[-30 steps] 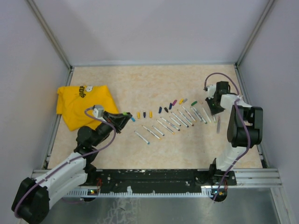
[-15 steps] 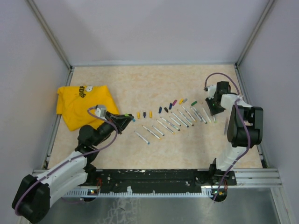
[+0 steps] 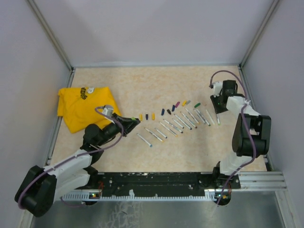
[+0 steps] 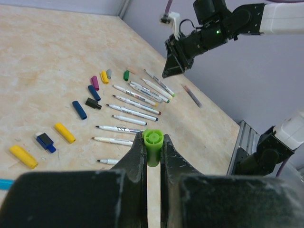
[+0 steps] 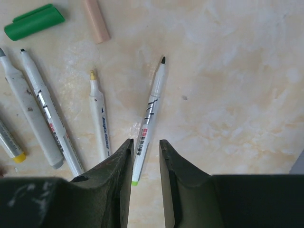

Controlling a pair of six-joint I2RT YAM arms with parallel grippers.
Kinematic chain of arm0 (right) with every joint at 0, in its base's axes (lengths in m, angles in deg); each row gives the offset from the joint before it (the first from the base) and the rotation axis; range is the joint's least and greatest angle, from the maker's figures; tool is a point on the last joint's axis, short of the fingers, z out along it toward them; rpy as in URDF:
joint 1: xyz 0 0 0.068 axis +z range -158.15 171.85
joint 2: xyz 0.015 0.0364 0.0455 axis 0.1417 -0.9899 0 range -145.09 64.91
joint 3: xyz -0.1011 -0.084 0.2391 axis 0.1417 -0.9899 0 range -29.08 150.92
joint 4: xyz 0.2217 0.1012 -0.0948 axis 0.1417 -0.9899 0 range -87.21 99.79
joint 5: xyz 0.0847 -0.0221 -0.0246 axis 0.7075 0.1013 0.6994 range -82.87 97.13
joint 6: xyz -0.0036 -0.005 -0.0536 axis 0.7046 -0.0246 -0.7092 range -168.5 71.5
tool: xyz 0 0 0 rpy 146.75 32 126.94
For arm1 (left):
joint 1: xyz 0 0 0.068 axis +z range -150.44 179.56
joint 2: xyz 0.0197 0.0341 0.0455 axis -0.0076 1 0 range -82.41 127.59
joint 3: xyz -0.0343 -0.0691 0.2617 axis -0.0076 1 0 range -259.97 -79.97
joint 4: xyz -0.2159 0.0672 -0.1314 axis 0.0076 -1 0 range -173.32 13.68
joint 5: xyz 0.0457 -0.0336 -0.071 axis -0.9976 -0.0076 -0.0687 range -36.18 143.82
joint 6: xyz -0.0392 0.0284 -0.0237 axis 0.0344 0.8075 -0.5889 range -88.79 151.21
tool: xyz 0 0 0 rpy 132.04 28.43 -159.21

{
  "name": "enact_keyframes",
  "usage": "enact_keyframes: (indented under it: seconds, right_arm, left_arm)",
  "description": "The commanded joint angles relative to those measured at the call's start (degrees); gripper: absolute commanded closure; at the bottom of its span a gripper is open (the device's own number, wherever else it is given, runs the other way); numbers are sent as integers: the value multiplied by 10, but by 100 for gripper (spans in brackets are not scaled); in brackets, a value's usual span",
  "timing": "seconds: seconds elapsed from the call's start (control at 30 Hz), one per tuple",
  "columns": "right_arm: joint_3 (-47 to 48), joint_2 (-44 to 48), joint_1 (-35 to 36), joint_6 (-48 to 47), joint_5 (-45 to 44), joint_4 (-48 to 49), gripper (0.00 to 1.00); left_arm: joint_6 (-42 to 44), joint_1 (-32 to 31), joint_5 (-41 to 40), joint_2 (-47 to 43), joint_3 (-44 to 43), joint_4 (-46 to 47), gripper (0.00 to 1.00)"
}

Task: Open the pen caps
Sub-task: Place the pen at the center of the board, then place the pen cap at the center of the board.

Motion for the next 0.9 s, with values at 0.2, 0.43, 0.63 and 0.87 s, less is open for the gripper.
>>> enact_keyframes:
  seconds: [0.2, 0.43, 0.63, 0.87]
  right_arm:
    - [2, 66, -6, 6, 25, 23, 71]
    - [0, 92, -6, 8, 45, 24, 70]
    - [-4, 112, -6, 9, 65, 27, 70]
    - [-8, 129, -6, 7, 96, 27, 70]
  left_arm:
    - [-83, 3, 101, 106, -43, 111, 100]
    - [-133, -3, 137, 190, -67, 172, 100]
    - [-142, -30, 138, 243, -90, 189, 100]
    - [-140, -57, 135, 283, -110, 193, 100]
